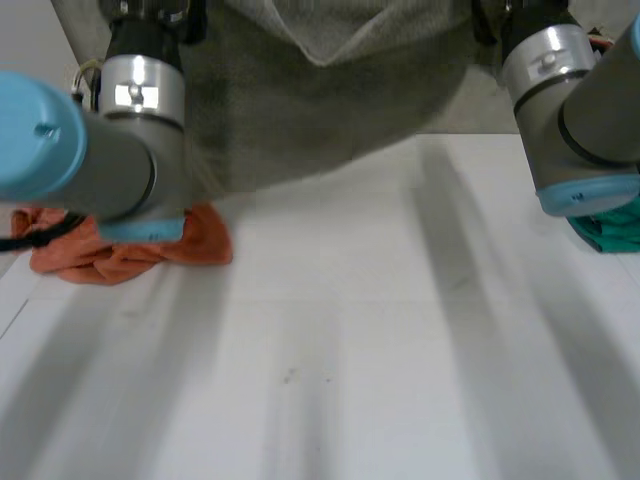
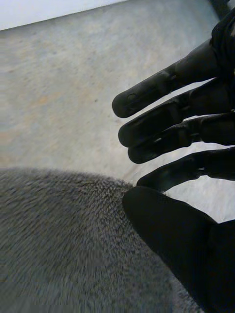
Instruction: Fold the laundry.
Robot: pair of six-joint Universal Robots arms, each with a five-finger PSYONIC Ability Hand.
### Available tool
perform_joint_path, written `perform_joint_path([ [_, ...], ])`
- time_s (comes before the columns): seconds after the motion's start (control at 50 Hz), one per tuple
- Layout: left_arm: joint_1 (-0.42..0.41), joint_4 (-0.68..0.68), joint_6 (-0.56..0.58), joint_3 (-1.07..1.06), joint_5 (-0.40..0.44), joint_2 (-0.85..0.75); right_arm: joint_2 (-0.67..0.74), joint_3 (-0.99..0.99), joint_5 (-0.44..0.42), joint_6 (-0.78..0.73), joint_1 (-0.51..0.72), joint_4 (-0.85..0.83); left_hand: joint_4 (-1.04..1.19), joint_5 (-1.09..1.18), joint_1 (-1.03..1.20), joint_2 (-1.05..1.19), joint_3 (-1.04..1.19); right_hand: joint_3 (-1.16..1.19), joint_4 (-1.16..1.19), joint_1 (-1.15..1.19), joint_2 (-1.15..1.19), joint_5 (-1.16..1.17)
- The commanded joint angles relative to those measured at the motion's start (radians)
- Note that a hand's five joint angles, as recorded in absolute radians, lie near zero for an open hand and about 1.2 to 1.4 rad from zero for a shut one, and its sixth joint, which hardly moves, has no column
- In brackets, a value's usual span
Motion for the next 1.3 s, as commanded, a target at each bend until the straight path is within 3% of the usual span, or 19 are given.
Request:
perform_joint_path([
  [0.02, -0.010, -0.051, 0.035, -0.459, -0.001, 0.140, -0.054, 0.293, -0.047, -0.003, -0.001, 0.269, 0.194, 0.250, 0.255, 0.200, 0.203, 0.219, 0.206, 0.442, 0.227, 0.252],
  [0.12, -0.060, -0.137, 0.046, -0.618, -0.027, 0.126, -0.048, 0.474, -0.094, -0.017, -0.004, 0.311, 0.194, 0.250, 0.255, 0.200, 0.203, 0.219, 0.206, 0.442, 0.227, 0.252],
  [0.26, -0.096, -0.327, 0.042, -0.606, -0.035, 0.020, -0.002, 0.593, -0.128, -0.053, -0.045, 0.243, 0.168, 0.224, 0.229, 0.174, 0.177, 0.219, 0.206, 0.442, 0.227, 0.252],
  [0.34, -0.091, -0.464, 0.044, -0.542, -0.030, 0.025, -0.010, 0.602, -0.133, -0.054, -0.061, 0.243, -0.824, -0.768, -0.763, -0.819, -0.816, 0.219, 0.206, 0.442, 0.227, 0.252],
  [0.36, -0.089, -0.479, 0.045, -0.530, -0.030, 0.031, -0.010, 0.602, -0.133, -0.054, -0.062, 0.243, -0.859, -0.803, -0.798, -0.854, -0.851, 0.219, 0.206, 0.442, 0.227, 0.252],
  [0.48, -0.045, -0.513, 0.046, -0.433, 0.002, 0.097, -0.039, 0.634, -0.143, -0.050, -0.076, 0.239, -0.860, -0.803, -0.799, -0.854, -0.851, 0.219, 0.206, 0.442, 0.227, 0.252],
  [0.6, 0.073, -0.525, 0.047, -0.293, 0.198, 0.079, -0.064, 0.660, -0.145, -0.050, -0.091, 0.232, -0.789, -0.733, -0.729, -0.784, -0.781, 0.219, 0.206, 0.442, 0.227, 0.252],
  [0.7, 0.115, -0.585, 0.067, -0.162, 0.333, -0.078, -0.064, 0.669, -0.145, -0.052, -0.099, 0.232, -0.678, -0.621, -0.617, -0.672, -0.669, 0.219, 0.206, 0.442, 0.227, 0.252],
  [0.78, 0.141, -0.682, 0.171, -0.036, 0.347, -0.199, -0.064, 0.672, -0.145, -0.052, -0.105, 0.232, -0.651, -0.595, -0.590, -0.646, -0.643, 0.219, 0.206, 0.442, 0.227, 0.252],
  [0.92, 0.158, -0.719, 0.343, 0.030, 0.344, -0.308, -0.064, 0.675, -0.145, -0.054, -0.105, 0.232, -0.657, -0.601, -0.596, -0.651, -0.648, 0.219, 0.206, 0.442, 0.227, 0.252],
  [1.1, 0.141, -0.706, 0.365, 0.052, 0.356, -0.378, -0.064, 0.683, -0.145, -0.054, -0.099, 0.232, -0.637, -0.580, -0.576, -0.631, -0.628, 0.219, 0.206, 0.442, 0.227, 0.252],
  [1.3, 0.133, -0.693, 0.371, 0.066, 0.350, -0.412, -0.064, 0.689, -0.145, -0.054, -0.093, 0.232, -0.314, -0.258, -0.253, -0.308, -0.305, 0.219, 0.206, 0.442, 0.227, 0.252],
])
